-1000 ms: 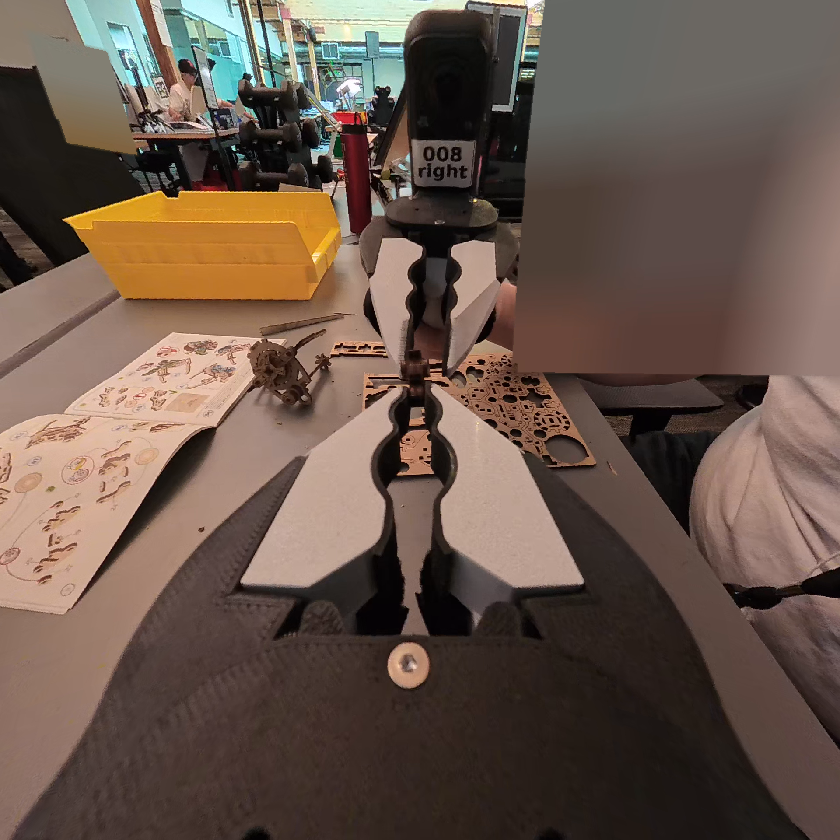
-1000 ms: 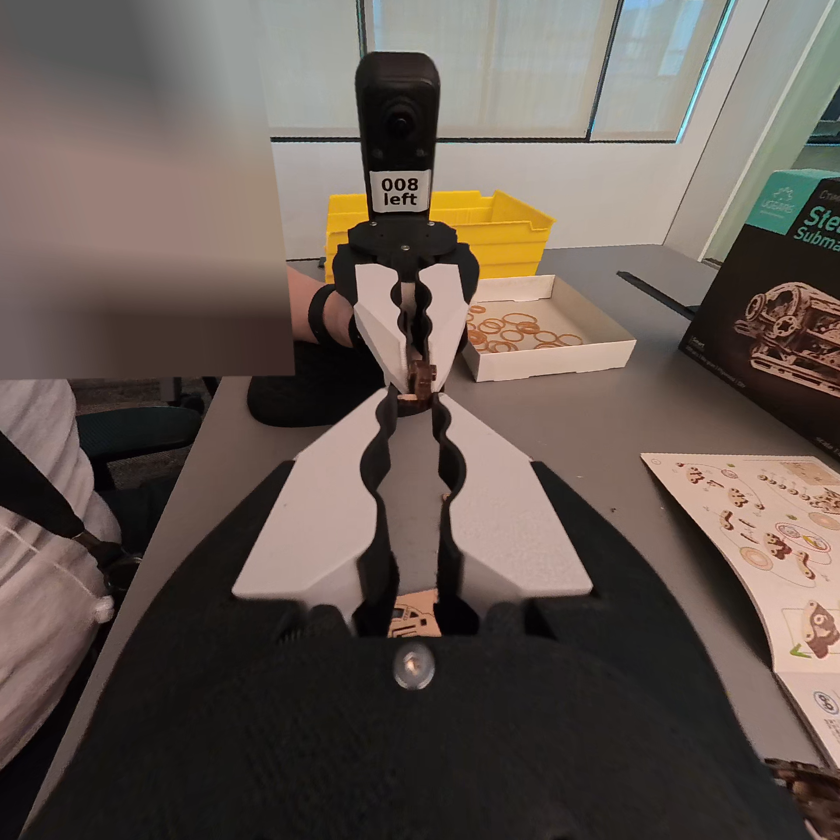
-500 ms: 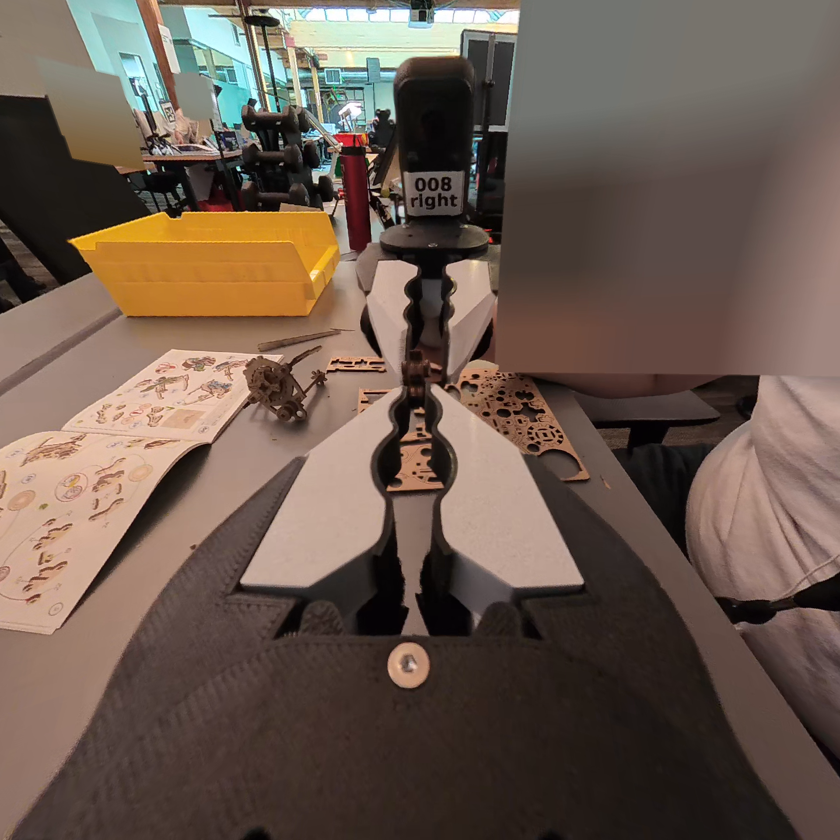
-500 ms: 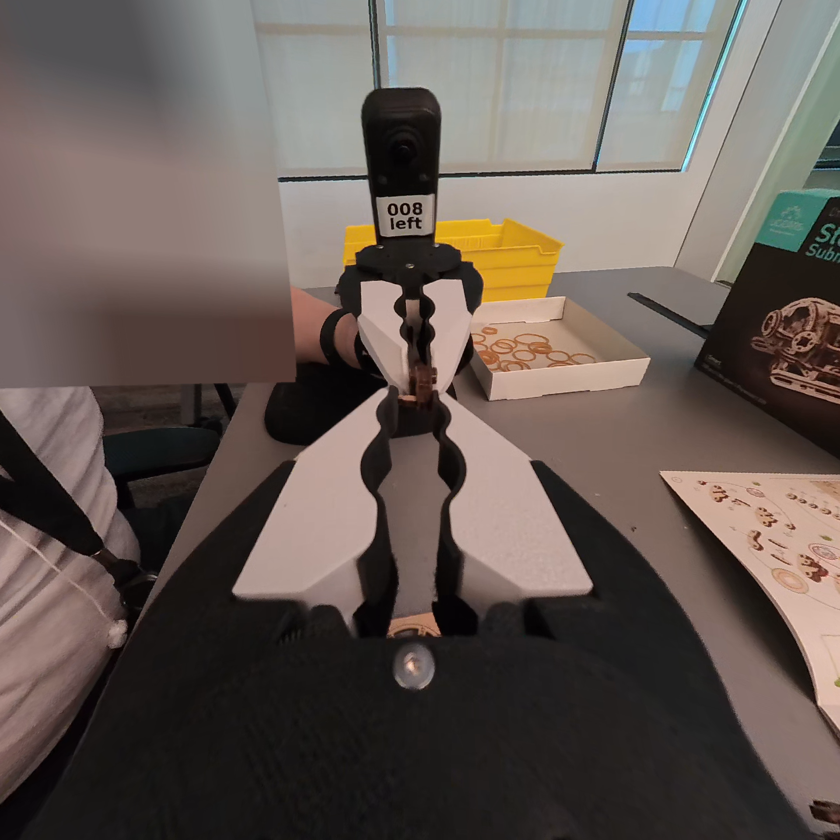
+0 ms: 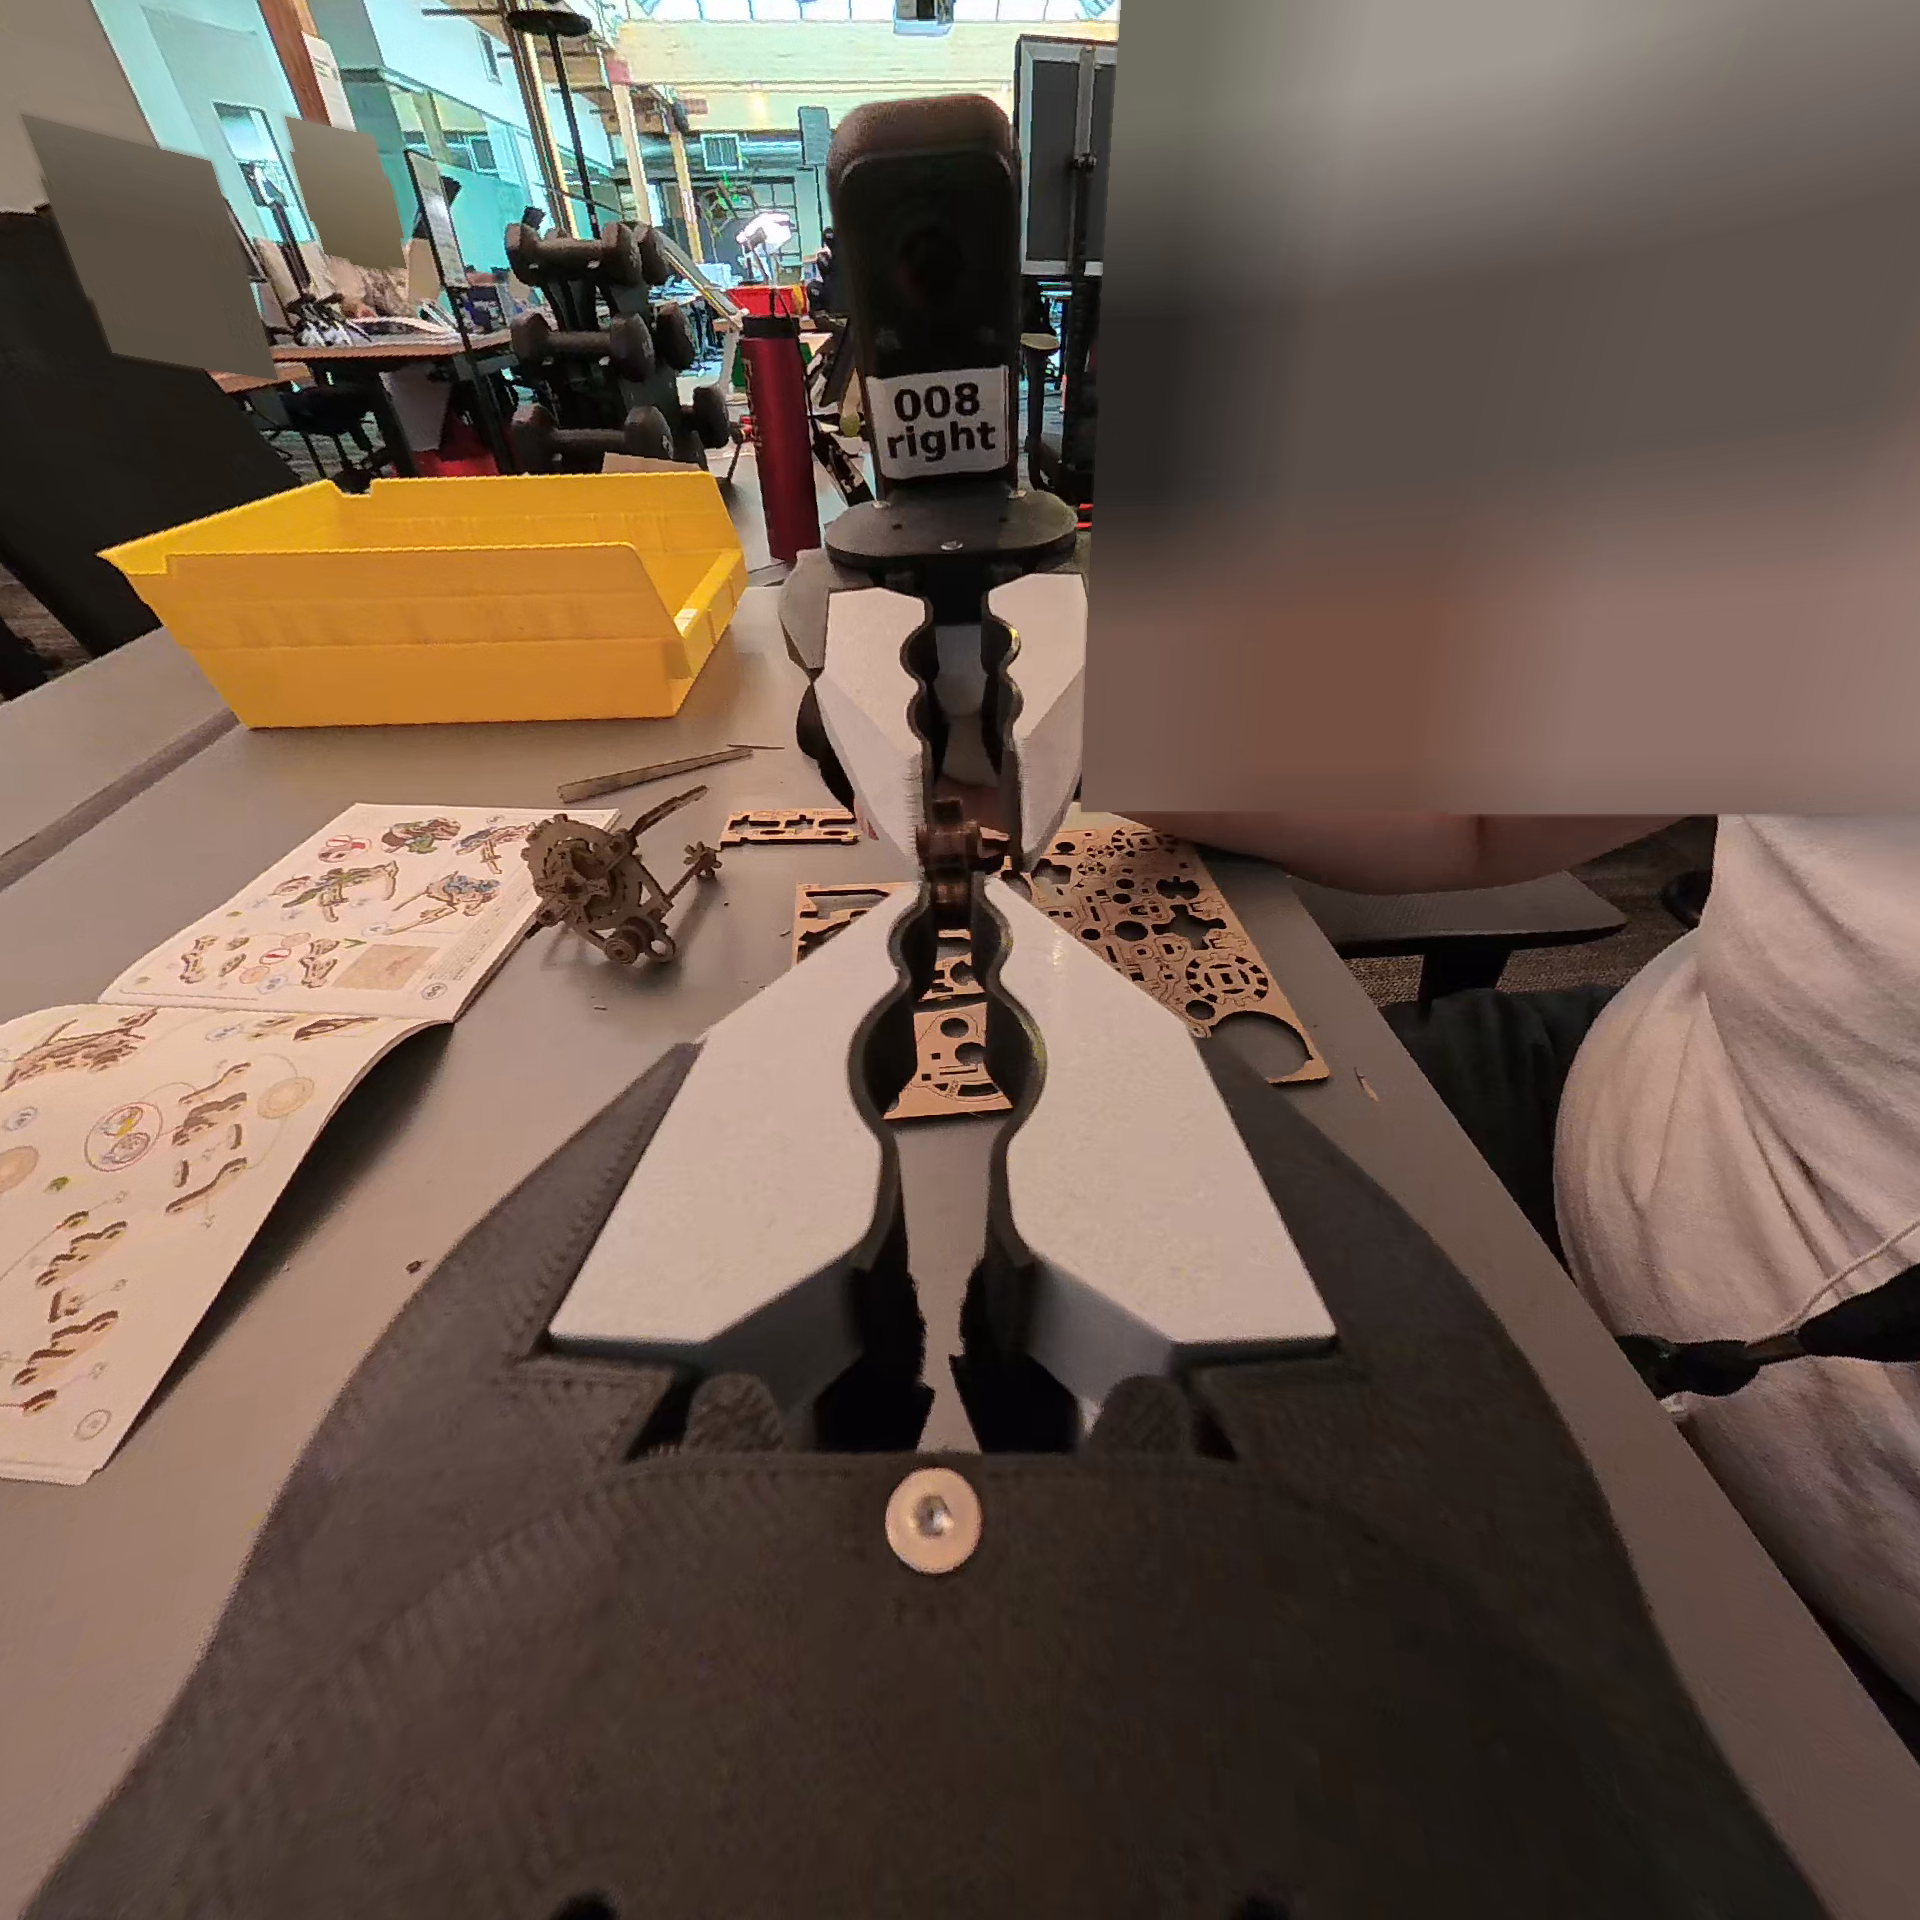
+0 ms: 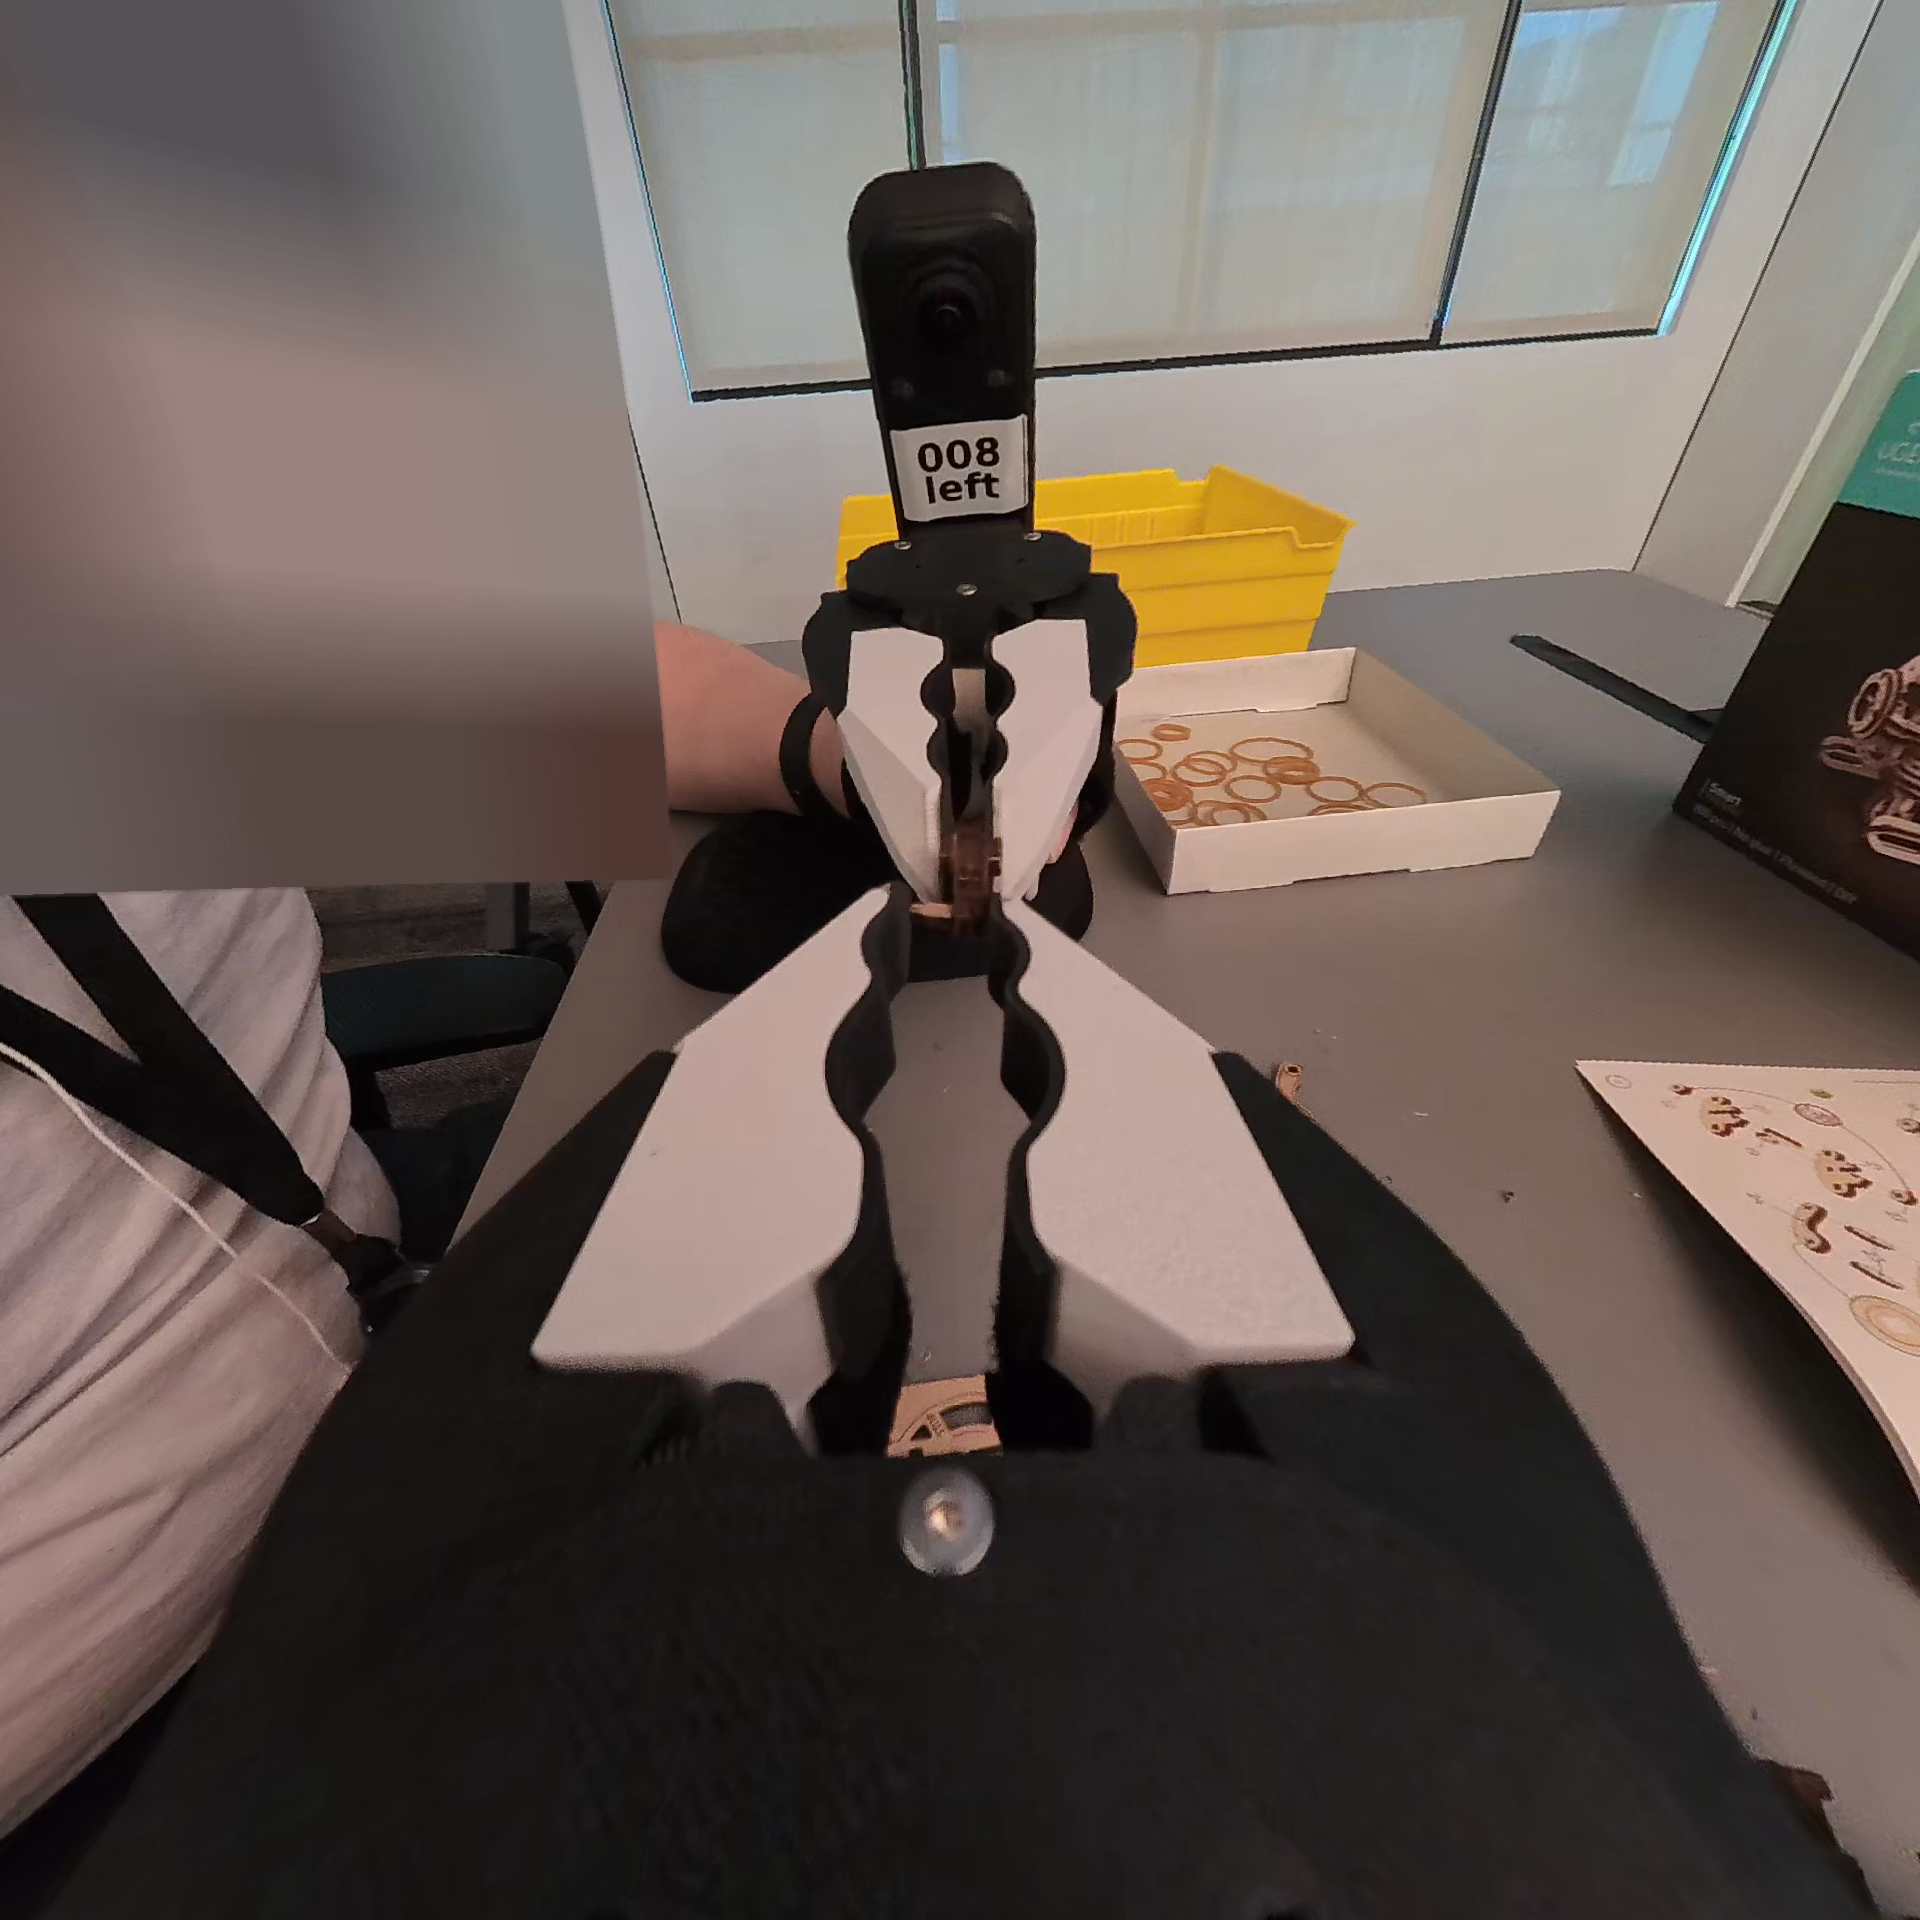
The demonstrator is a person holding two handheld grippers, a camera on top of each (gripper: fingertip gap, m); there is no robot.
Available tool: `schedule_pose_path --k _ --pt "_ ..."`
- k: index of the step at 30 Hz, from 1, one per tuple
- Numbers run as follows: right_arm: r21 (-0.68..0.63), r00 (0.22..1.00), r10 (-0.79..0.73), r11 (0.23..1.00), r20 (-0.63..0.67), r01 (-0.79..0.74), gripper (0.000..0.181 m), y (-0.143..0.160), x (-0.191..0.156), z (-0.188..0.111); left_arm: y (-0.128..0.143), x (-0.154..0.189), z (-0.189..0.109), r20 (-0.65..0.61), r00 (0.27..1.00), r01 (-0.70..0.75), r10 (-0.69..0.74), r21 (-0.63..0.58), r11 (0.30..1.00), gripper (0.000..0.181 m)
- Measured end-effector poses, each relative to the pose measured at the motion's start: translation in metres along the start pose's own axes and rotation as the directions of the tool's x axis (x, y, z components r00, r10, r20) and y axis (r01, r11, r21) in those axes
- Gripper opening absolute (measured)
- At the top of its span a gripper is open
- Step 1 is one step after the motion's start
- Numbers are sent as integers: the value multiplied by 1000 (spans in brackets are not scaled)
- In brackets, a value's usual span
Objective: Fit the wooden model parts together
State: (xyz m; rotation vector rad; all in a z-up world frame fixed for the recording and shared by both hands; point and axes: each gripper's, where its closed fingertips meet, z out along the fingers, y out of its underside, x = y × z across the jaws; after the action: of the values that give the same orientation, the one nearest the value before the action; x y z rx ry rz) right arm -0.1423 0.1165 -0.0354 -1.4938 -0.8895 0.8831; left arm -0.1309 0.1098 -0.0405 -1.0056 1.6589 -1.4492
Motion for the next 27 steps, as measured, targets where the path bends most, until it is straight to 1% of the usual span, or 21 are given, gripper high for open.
schedule_pose_path --k 15,18,22,23,27 --pt "11 998 58 998 28 -58 12 0 0 -6 0 1 1 -6 1000 15 -15 0 1000 3" --pt "8 999 41 999 12 -41 12 1 1 -6 0 0 1 6 1000 8 -8 -6 1000 3" --pt "-17 999 -24 1000 -28 24 12 4 3 -6 3 -2 2 18 1000 15 -15 -22 1000 3" --pt "-14 999 -16 1000 -33 15 12 3 4 -6 3 -3 2 22 999 24 -24 -20 1000 2" --pt "-1 994 111 994 -25 -111 12 6 10 -6 5 -8 2 48 998 36 -35 -21 999 3"
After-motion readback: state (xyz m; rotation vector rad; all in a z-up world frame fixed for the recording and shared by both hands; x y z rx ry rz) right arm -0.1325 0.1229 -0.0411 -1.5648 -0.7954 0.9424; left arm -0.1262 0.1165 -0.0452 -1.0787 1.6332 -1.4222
